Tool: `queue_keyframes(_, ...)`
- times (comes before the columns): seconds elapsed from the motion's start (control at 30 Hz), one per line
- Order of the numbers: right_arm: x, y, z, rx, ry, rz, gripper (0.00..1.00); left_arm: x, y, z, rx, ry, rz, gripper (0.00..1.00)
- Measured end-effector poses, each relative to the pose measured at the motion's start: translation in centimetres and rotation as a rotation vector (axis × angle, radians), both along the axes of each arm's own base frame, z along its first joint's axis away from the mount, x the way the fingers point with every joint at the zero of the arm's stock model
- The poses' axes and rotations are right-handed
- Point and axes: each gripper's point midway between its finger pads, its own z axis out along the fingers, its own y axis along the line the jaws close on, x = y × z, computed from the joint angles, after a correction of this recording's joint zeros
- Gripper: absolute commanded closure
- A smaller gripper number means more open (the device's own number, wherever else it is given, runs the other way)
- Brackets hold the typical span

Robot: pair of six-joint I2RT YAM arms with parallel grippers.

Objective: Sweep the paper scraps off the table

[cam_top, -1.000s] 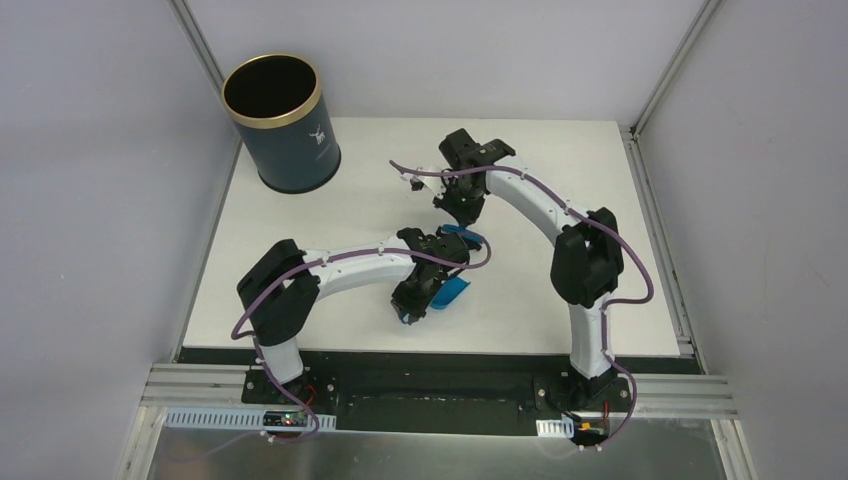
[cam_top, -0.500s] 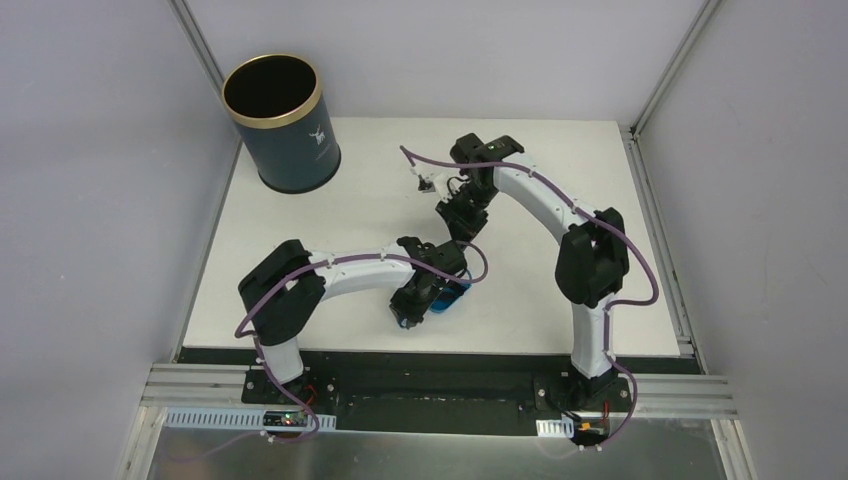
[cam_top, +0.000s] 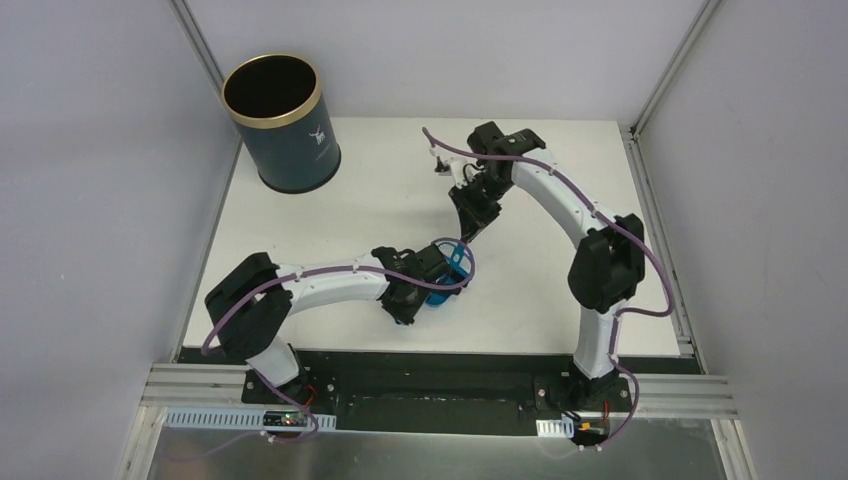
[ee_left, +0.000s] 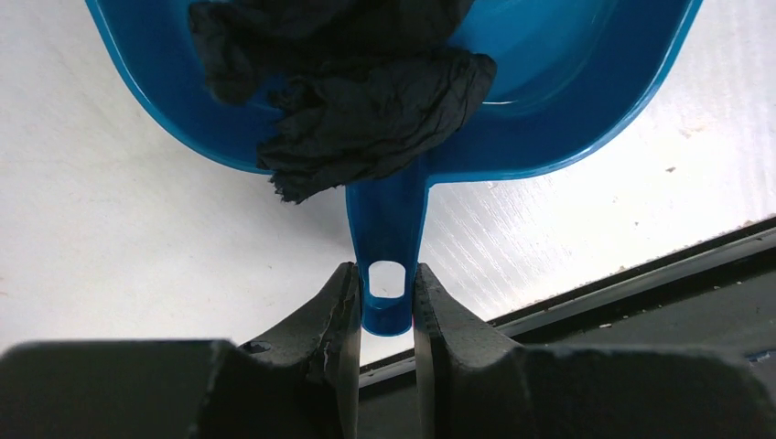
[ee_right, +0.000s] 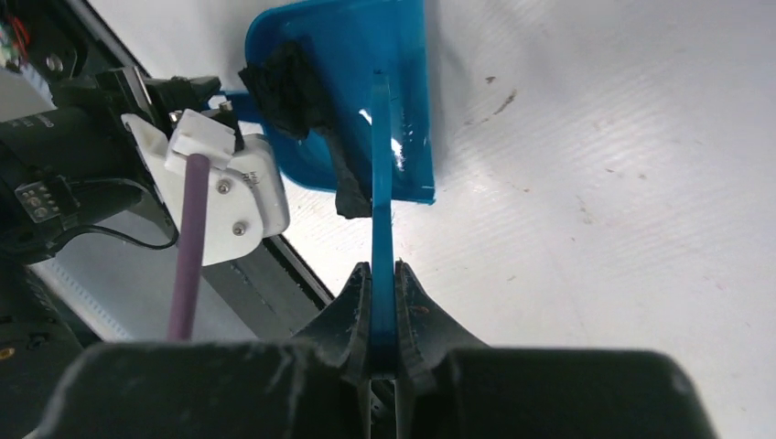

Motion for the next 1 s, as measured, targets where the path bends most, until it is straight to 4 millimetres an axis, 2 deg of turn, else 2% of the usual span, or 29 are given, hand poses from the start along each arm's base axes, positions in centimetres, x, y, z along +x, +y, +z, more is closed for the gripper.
queue_keyframes(0.27, 3.1, -3.0, 5.2, 0.075, -0.193, -0.201, 1.0, 0.2, -0.7, 1.7, -0.078, -0.035, -0.026, 1.0)
queue_keyframes(0.43, 5.1, -5.1, 6.4, 0.107, -0.242, -0.323, 1.0, 0.1, -0.8, 1.7, -0.08, -0.034, -0.037, 1.0)
queue_keyframes(0.57, 5.4, -7.6, 5.9, 0.106, -0.241, -0.413, 1.0, -0.1, -0.7, 1.6, -0.076, -0.022, -0.036, 1.0)
queue_keyframes(0.7, 4.4, -11.0, 4.4, 0.112, -0.205, -0.527, 1.0, 0.0, -0.7, 1.8, -0.074, -0.026, -0.034, 1.0)
queue_keyframes(0.9, 2.6, -15.3, 2.0, 0.24, -0.006, -0.725, 1.0, 0.6, -1.5, 3.3, -0.077, -0.035, -0.033, 1.0)
queue_keyframes(1.0, 1.5, -16.4, 0.9, 0.285, 0.068, -0.779, 1.0, 1.1, -2.0, 4.1, -0.085, -0.043, -0.032, 1.0)
